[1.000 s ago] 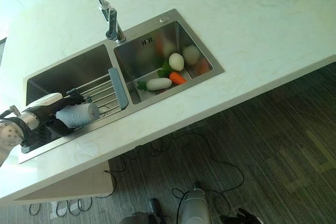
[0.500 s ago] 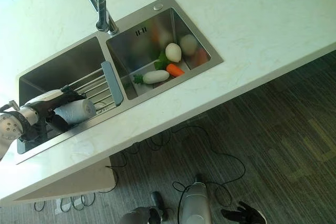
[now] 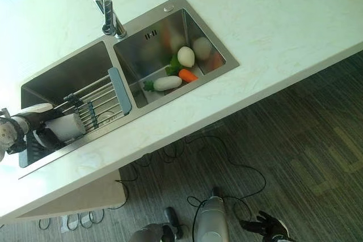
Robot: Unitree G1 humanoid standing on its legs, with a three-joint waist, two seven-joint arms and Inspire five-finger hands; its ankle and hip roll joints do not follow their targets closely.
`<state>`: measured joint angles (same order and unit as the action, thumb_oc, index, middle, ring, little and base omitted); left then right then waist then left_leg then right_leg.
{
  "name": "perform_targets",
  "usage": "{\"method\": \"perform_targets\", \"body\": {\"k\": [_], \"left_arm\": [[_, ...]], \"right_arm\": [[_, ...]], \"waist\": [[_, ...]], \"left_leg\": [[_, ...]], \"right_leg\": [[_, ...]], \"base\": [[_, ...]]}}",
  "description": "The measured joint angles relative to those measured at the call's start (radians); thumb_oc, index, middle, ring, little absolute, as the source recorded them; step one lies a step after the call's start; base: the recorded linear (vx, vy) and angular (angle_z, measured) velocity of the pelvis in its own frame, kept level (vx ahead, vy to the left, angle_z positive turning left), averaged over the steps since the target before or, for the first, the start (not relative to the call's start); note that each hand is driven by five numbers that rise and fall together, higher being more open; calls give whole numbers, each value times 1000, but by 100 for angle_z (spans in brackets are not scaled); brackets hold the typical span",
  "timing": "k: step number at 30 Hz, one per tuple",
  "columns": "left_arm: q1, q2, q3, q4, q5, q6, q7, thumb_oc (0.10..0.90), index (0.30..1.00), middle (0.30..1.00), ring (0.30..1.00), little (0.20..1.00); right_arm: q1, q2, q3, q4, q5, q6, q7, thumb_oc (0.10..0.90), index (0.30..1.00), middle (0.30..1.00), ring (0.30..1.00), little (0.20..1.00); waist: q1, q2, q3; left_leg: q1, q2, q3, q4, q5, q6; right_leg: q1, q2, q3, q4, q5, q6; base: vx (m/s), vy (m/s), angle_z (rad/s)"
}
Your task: Place the dishes in the dishwasher.
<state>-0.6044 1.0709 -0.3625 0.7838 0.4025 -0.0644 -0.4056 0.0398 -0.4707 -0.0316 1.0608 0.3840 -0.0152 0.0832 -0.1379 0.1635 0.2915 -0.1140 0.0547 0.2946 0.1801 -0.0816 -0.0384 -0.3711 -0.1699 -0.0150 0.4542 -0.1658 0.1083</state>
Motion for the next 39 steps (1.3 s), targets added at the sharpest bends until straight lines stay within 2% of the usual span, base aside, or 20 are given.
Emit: {"method": "perform_targets", "body": {"k": [5,10,12,13,14,19,22,26,30,35,37,38,39], "left_arm": [[-1,0,-16,34,17,8,30,400,300,300,300,300],[0,0,-31,37,18,33,98,400,300,300,300,300],[0,0,-32,3,28,39,158,400,300,300,300,300],[0,2,-32,-58,29,49,224,400,300,300,300,300],[2,6,-31,-89,21,55,244,400,300,300,300,300],[22,91,-22,-306,-102,58,340,400,300,300,300,300],[141,114,151,-488,-187,44,401,400,300,300,300,300],[285,154,343,-683,-202,12,504,400,300,300,300,300],[440,170,520,-734,-202,13,601,400,300,300,300,300],[742,155,730,-708,-219,17,724,400,300,300,300,300],[818,76,809,-706,-242,8,773,400,300,300,300,300],[831,44,828,-706,-243,11,797,400,300,300,300,300],[839,9,846,-710,-251,-2,837,400,300,300,300,300]], "right_arm": [[1,0,0,17,2,5,-1,800,900,900,900,900],[-2,12,9,33,12,11,-5,800,900,900,900,900],[2,30,19,57,13,26,-21,800,900,900,900,900],[7,42,18,80,13,27,-27,800,900,900,900,900],[3,46,18,84,13,28,-28,800,900,900,900,900],[13,89,18,125,13,25,-28,800,900,900,900,900],[24,119,17,137,13,21,-27,800,900,900,900,900],[36,128,16,160,12,-3,-26,800,900,900,900,900],[39,122,16,165,11,-15,-17,800,900,900,900,900],[38,106,38,161,-36,-13,0,800,900,900,900,900],[41,96,61,162,-50,-11,-2,800,900,900,900,900],[43,96,61,164,-49,-10,-2,800,900,900,900,900],[44,93,61,165,-49,-11,-2,800,900,900,900,900]], "waist": [[0,-2,-1],[5,-23,-29],[18,-33,-63],[37,-34,-72],[49,-32,-79],[103,-39,-113],[135,-51,-151],[184,-70,-169],[215,-73,-195],[272,-67,-205],[295,-61,-206],[303,-52,-200],[306,-54,-192]], "left_leg": [[35,16,0,-1,0,-1],[48,31,-22,-7,11,-17],[51,35,-36,-11,17,-20],[64,32,-52,-11,19,-18],[64,31,-56,-11,21,-17],[56,28,-94,-9,25,-17],[45,31,-133,-10,28,-24],[42,32,-166,-9,35,-29],[27,37,-203,-11,43,-42],[16,56,-247,-12,57,-65],[-14,66,-267,-47,115,-74],[-29,66,-275,-84,171,-73],[-43,66,-267,-140,244,-72]], "right_leg": [[47,-3,-24,-19,4,-5],[70,2,-55,-17,5,-9],[83,0,-77,-19,3,-14],[108,-6,-89,-24,3,-15],[113,-11,-96,-25,1,-15],[135,-22,-133,-30,-9,-15],[142,-22,-164,-23,-25,-21],[153,-28,-195,2,-44,-36],[156,-28,-229,16,-63,-44],[171,-11,-280,51,-98,-57],[172,-15,-329,50,-96,-74],[169,-11,-336,61,-98,-82],[161,-10,-337,61,-112,-109]], "base": [[-19,-36,0],[-28,-65,11],[-19,-71,28],[-7,-54,27],[12,-58,26],[-2,-77,23],[7,-112,30],[-26,-133,28],[-40,-143,26],[-62,-142,26],[-249,-41,102],[-427,77,188],[-418,162,147]]}}
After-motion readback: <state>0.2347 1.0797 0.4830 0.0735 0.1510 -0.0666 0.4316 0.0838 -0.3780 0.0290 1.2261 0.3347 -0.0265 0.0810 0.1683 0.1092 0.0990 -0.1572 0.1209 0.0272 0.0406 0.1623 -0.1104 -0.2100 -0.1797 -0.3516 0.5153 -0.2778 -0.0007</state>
